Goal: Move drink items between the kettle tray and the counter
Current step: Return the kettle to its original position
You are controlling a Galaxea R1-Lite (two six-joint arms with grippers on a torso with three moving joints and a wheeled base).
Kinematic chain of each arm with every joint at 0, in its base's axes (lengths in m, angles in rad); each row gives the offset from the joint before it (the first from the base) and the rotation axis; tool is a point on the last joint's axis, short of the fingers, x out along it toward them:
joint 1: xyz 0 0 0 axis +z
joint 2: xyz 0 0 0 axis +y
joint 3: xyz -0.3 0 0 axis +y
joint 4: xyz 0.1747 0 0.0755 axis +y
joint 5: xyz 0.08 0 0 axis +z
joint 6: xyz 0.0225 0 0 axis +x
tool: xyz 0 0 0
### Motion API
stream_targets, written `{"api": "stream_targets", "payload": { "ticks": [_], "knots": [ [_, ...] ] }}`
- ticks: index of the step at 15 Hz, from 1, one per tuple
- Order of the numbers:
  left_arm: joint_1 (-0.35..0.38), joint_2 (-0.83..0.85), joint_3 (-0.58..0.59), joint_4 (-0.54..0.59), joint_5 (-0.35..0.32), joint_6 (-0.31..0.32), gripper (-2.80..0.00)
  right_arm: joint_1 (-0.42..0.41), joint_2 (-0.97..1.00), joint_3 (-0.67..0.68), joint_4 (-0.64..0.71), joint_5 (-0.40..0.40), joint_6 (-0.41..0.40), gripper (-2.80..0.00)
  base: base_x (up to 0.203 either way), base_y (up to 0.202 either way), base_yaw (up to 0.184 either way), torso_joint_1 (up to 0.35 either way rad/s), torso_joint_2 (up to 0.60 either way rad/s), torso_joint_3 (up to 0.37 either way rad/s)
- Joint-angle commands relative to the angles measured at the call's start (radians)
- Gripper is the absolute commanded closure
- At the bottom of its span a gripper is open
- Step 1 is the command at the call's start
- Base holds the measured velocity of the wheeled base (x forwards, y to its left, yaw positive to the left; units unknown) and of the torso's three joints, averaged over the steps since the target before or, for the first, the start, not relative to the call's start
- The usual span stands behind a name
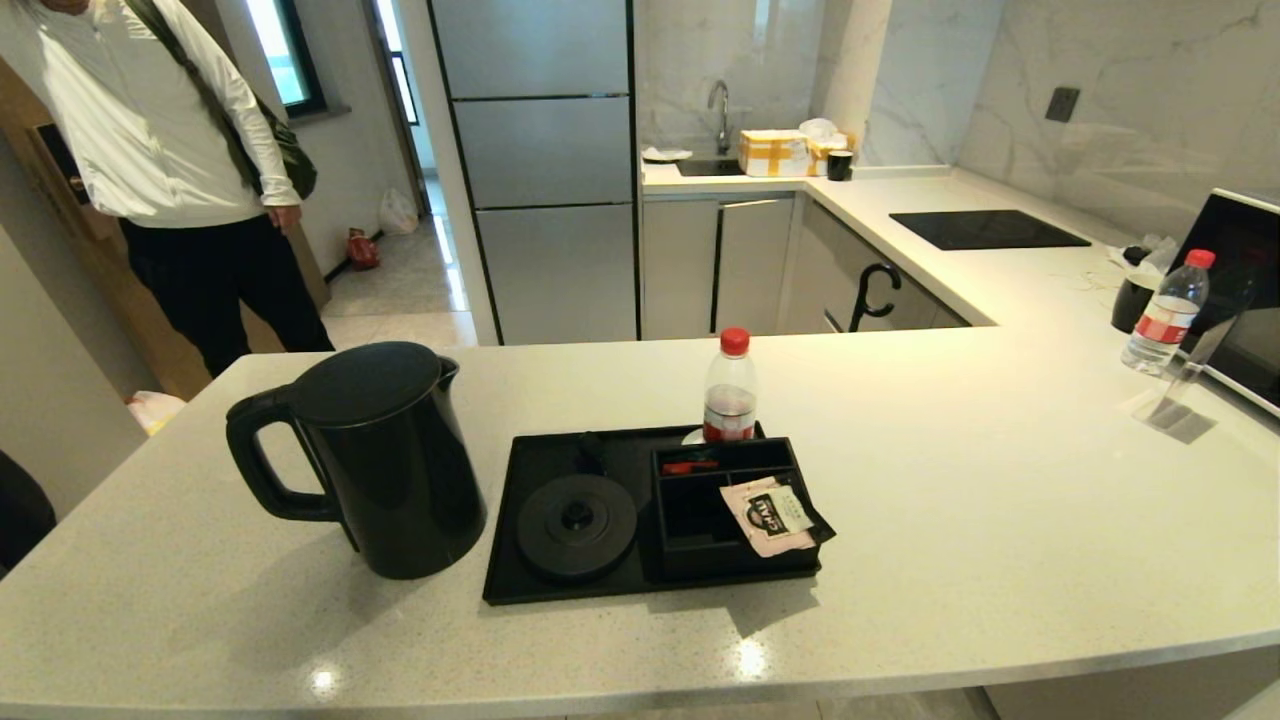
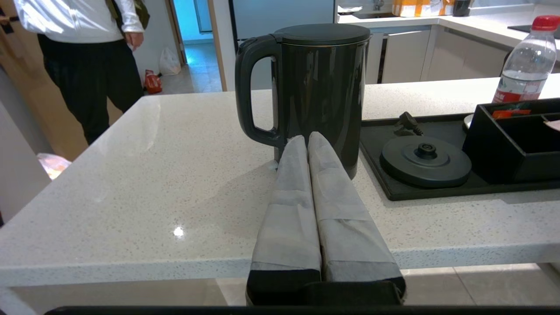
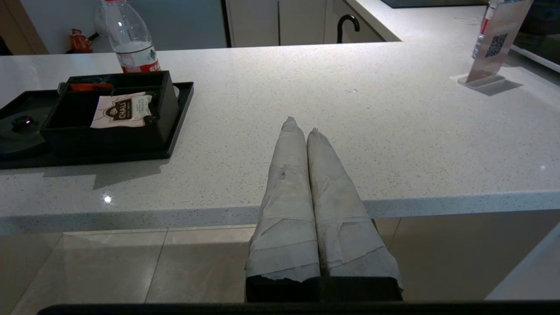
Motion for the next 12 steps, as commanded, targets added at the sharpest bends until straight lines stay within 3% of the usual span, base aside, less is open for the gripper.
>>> {"api": "stream_targets", "payload": {
  "ticks": [1, 10, 12],
  "knots": [
    [0.0, 0.0, 0.04, 0.001, 0.002, 0.005, 0.0, 0.0, 0.001, 0.031, -0.001, 0.001, 0.0, 0.0, 0.0, 0.0, 0.0, 0.0, 0.0, 0.0],
    [0.0, 0.022, 0.04, 0.03, -0.001, 0.013, 0.0, 0.0, 0.001, 0.031, -0.001, 0.001, 0.0, 0.0, 0.0, 0.0, 0.0, 0.0, 0.0, 0.0],
    [0.0, 0.097, -0.031, 0.068, -0.001, -0.012, 0.0, 0.0, 0.001, 0.031, -0.001, 0.001, 0.0, 0.0, 0.0, 0.0, 0.0, 0.0, 0.0, 0.0]
  ]
}}
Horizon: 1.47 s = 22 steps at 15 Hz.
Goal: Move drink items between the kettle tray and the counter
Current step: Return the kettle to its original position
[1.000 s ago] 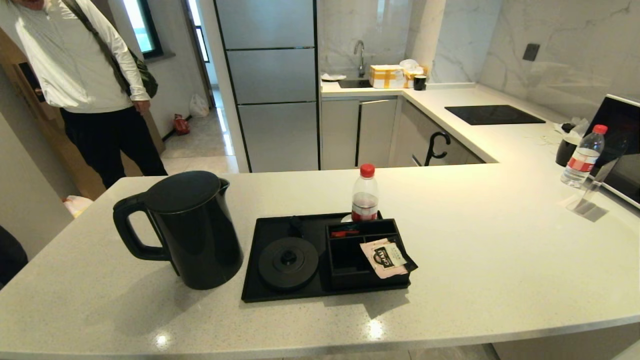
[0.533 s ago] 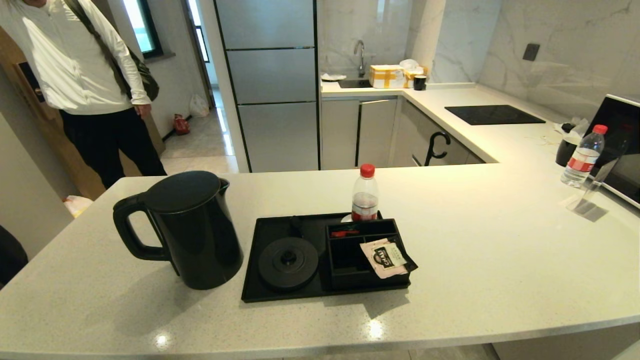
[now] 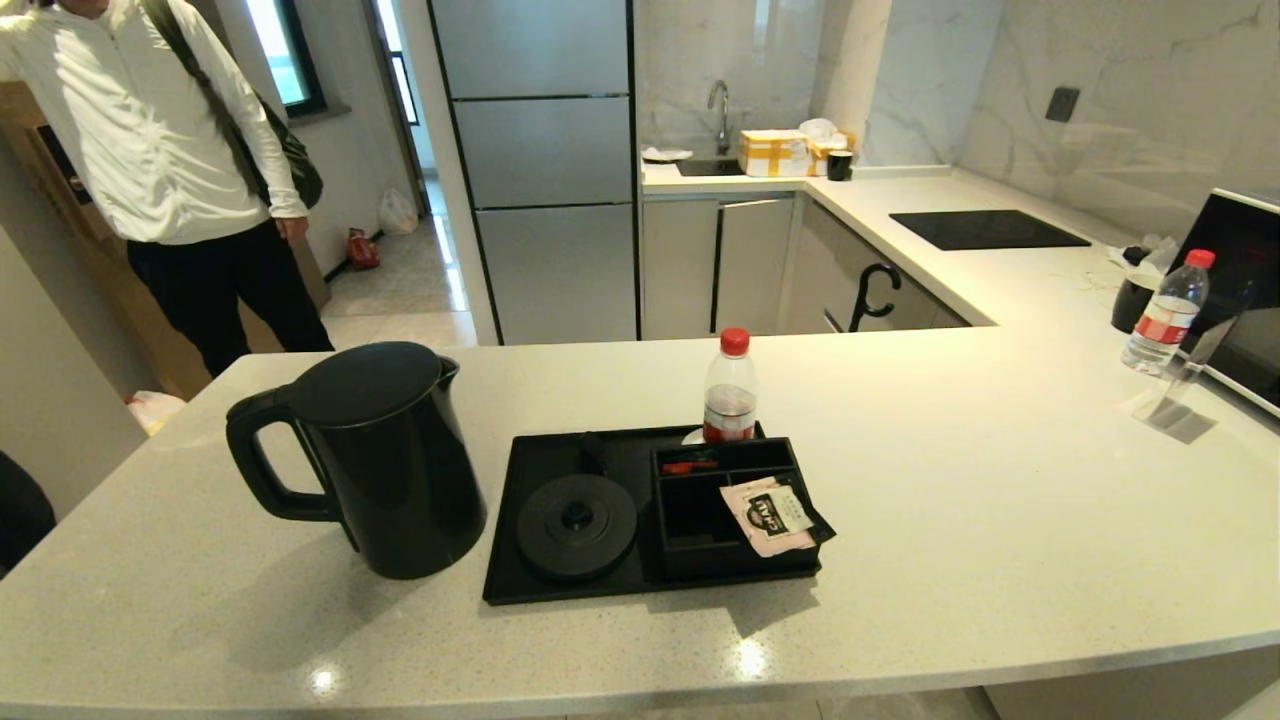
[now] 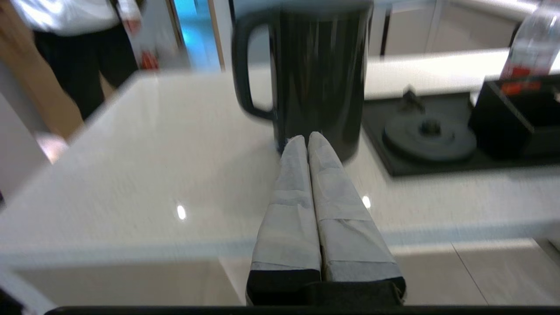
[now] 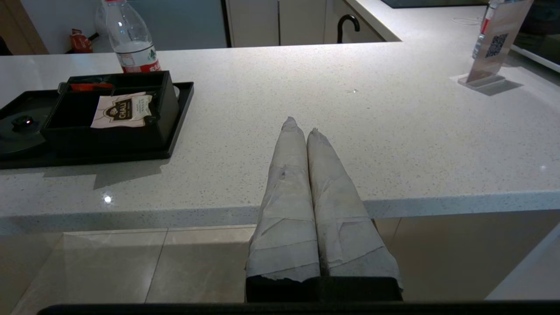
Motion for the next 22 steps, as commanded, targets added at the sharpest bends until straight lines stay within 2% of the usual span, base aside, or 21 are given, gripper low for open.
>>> {"api": "stream_targets", "payload": {
  "ticks": [1, 4, 7, 10, 15, 19, 22],
  "knots": [
    [0.001, 0.13, -0.091, 0.015, 0.001, -0.027, 0.0, 0.0, 0.001, 0.031, -0.001, 0.0, -0.001, 0.0, 0.0, 0.0, 0.0, 0.0, 0.0, 0.0],
    [0.019, 0.377, -0.238, 0.042, 0.039, -0.063, 0.0, 0.0, 0.001, 0.031, -0.001, 0.0, -0.001, 0.0, 0.0, 0.0, 0.0, 0.0, 0.0, 0.0],
    [0.047, 0.607, -0.306, 0.048, 0.162, -0.074, 0.0, 0.0, 0.001, 0.031, -0.001, 0.0, -0.001, 0.0, 0.0, 0.0, 0.0, 0.0, 0.0, 0.0],
    [0.058, 0.741, -0.325, 0.042, 0.236, -0.08, 0.0, 0.0, 0.001, 0.031, -0.001, 0.0, -0.001, 0.0, 0.0, 0.0, 0.0, 0.0, 0.0, 0.0],
    [0.032, 0.796, -0.281, -0.004, 0.211, -0.079, 0.0, 0.0, 0.001, 0.031, -0.001, 0.0, -0.001, 0.0, 0.0, 0.0, 0.0, 0.0, 0.0, 0.0],
    [0.029, 0.916, -0.23, -0.175, 0.21, -0.061, 0.0, 0.0, 0.001, 0.031, -0.001, 0.0, -0.001, 0.0, 0.0, 0.0, 0.0, 0.0, 0.0, 0.0],
    [0.029, 1.131, -0.172, -0.45, 0.222, -0.043, 0.0, 0.0, 0.001, 0.031, -0.001, 0.0, -0.001, 0.0, 0.0, 0.0, 0.0, 0.0, 0.0, 0.0]
  ]
}}
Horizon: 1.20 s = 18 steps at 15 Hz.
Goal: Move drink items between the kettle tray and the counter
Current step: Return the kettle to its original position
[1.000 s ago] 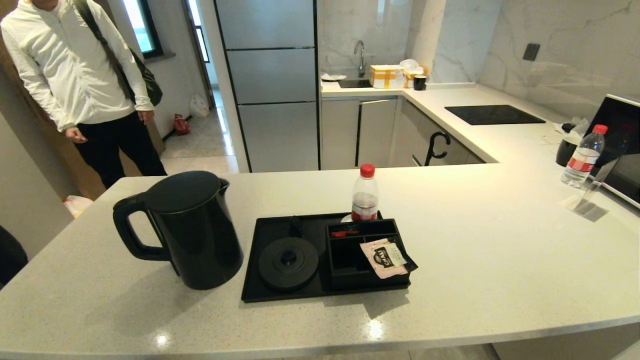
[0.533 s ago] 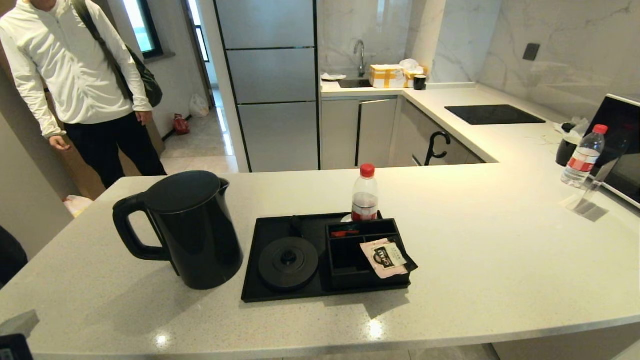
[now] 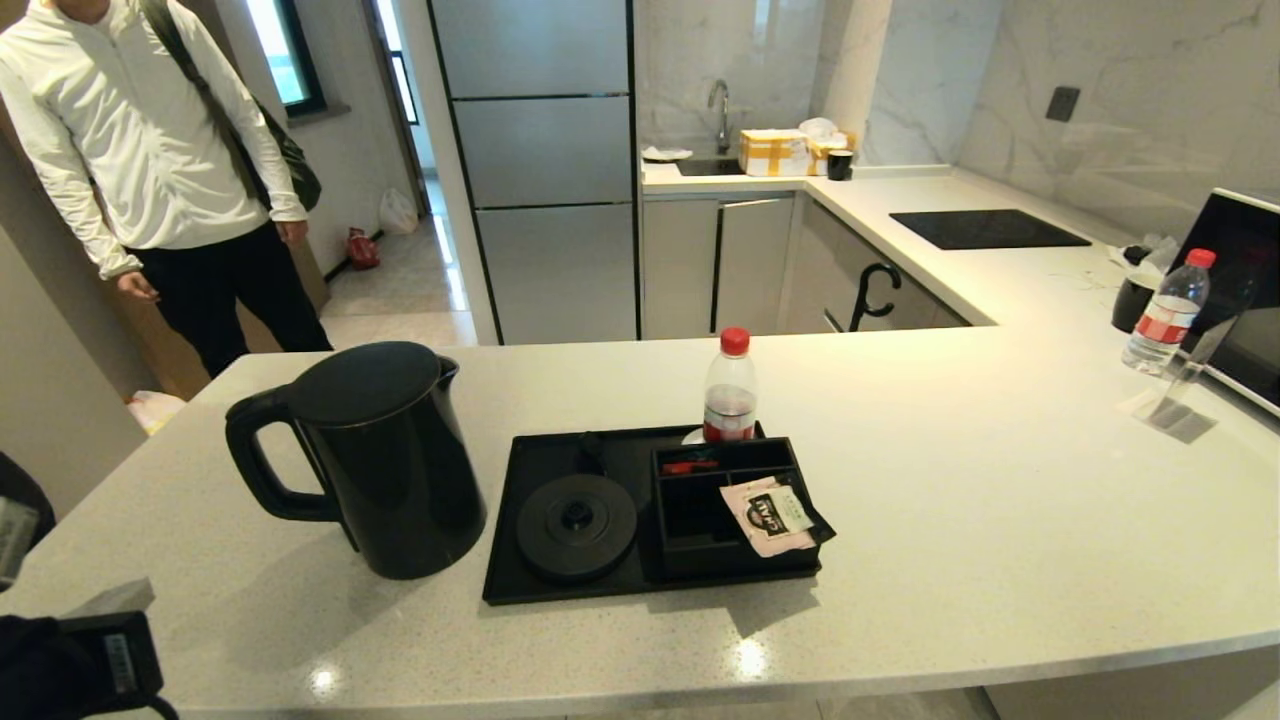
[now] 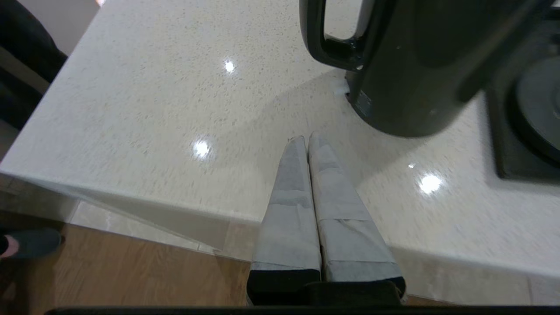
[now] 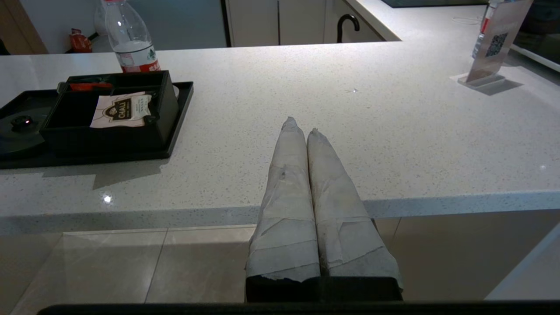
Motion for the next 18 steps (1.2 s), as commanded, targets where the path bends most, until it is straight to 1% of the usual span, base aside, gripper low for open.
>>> {"api": "stream_targets", "payload": {
  "ticks": [1, 3, 4, 6, 7, 10, 12, 15, 16, 18],
  "knots": [
    [0.001, 0.168, 0.035, -0.178, 0.01, 0.003, 0.0, 0.001, 0.001, 0.031, -0.001, 0.001, -0.001, 0.0, 0.0, 0.0, 0.0, 0.0, 0.0, 0.0],
    [0.002, 0.233, 0.044, -0.279, 0.034, 0.002, 0.0, 0.001, 0.001, 0.031, -0.001, 0.001, -0.001, 0.0, 0.0, 0.0, 0.0, 0.0, 0.0, 0.0],
    [0.002, 0.236, 0.034, -0.288, 0.052, 0.0, 0.0, 0.001, 0.001, 0.031, -0.001, 0.001, -0.001, 0.0, 0.0, 0.0, 0.0, 0.0, 0.0, 0.0],
    [0.009, 0.242, 0.031, -0.289, 0.062, -0.011, 0.0, 0.002, 0.001, 0.031, -0.001, 0.001, -0.001, 0.0, 0.0, 0.0, 0.0, 0.0, 0.0, 0.0],
    [0.02, 0.248, 0.032, -0.289, 0.073, -0.03, 0.0, 0.001, 0.001, 0.031, -0.001, 0.001, -0.001, 0.0, 0.0, 0.0, 0.0, 0.0, 0.0, 0.0],
    [0.029, 0.265, 0.04, -0.29, 0.076, -0.039, 0.0, 0.001, 0.001, 0.032, -0.001, 0.001, -0.001, 0.0, 0.0, 0.0, 0.0, 0.0, 0.0, 0.0],
    [0.034, 0.294, 0.037, -0.328, 0.069, -0.035, 0.0, 0.001, 0.001, 0.032, -0.001, 0.001, -0.001, 0.0, 0.0, 0.0, 0.0, 0.0, 0.0, 0.0],
    [0.035, 0.399, 0.047, -0.458, 0.072, -0.026, 0.0, 0.001, 0.001, 0.032, -0.001, 0.001, -0.001, 0.0, 0.0, 0.0, 0.0, 0.0, 0.0, 0.0],
    [0.038, 0.457, 0.059, -0.523, 0.073, -0.023, 0.0, 0.001, 0.001, 0.032, -0.001, 0.001, -0.001, 0.0, 0.0, 0.0, 0.0, 0.0, 0.0, 0.0],
    [0.039, 0.579, 0.1, -0.702, 0.074, -0.008, 0.0, 0.001, 0.001, 0.031, -0.001, 0.001, -0.001, 0.0, 0.0, 0.0, 0.0, 0.0, 0.0, 0.0]
  ]
}}
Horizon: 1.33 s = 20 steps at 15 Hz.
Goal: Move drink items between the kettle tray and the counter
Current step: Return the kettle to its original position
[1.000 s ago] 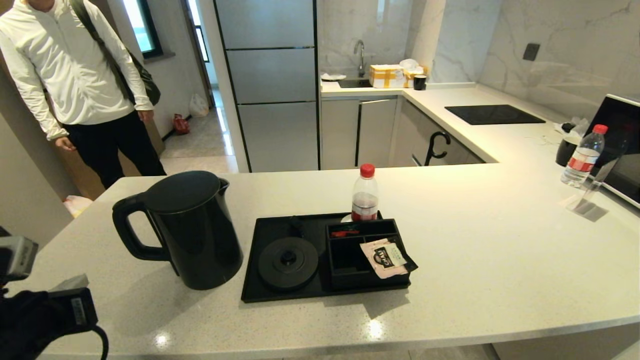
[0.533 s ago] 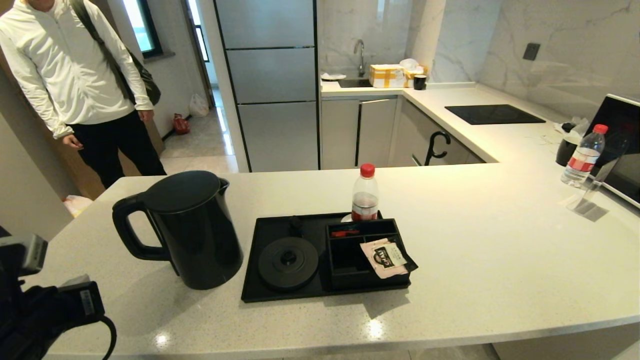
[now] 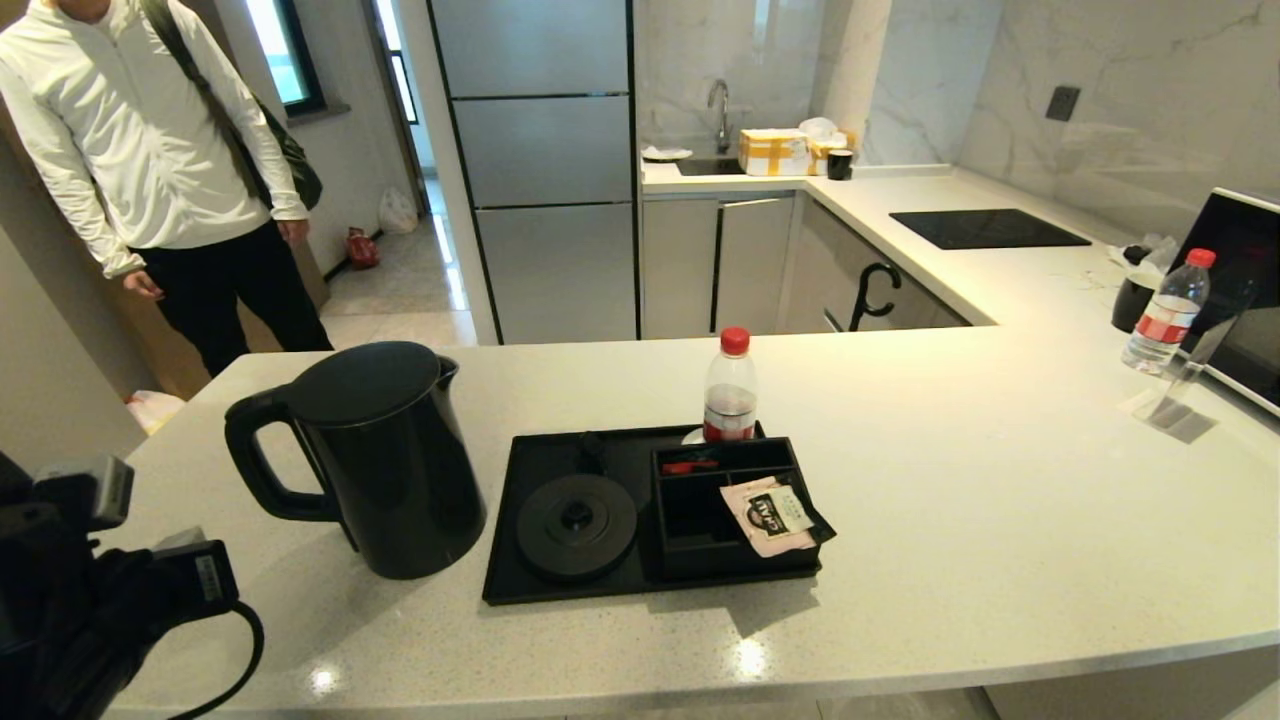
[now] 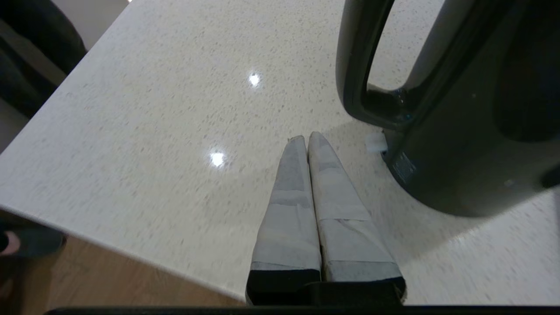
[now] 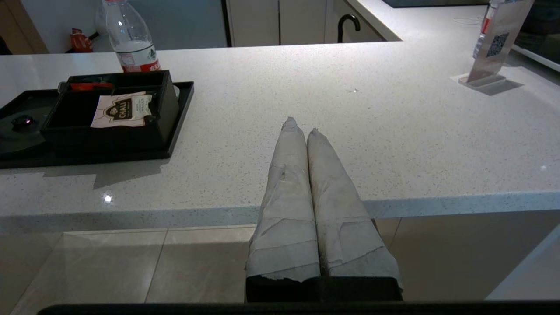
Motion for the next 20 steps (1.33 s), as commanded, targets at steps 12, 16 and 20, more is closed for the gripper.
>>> {"api": "stream_targets", "payload": {
  "ticks": [12, 16, 20],
  "knots": [
    [-0.019, 0.172, 0.039, -0.25, 0.001, 0.043, 0.0, 0.0, 0.001, 0.031, -0.001, 0.0, 0.0, 0.0, 0.0, 0.0, 0.0, 0.0, 0.0, 0.0],
    [-0.021, 0.18, 0.043, -0.25, 0.036, 0.043, -2.8, 0.0, 0.001, 0.031, -0.001, 0.0, 0.0, 0.0, 0.0, 0.0, 0.0, 0.0, 0.0, 0.0],
    [-0.022, 0.19, 0.032, -0.25, 0.038, 0.044, -2.8, 0.0, 0.001, 0.031, -0.001, 0.0, 0.0, 0.0, 0.0, 0.0, 0.0, 0.0, 0.0, 0.0]
  ]
}}
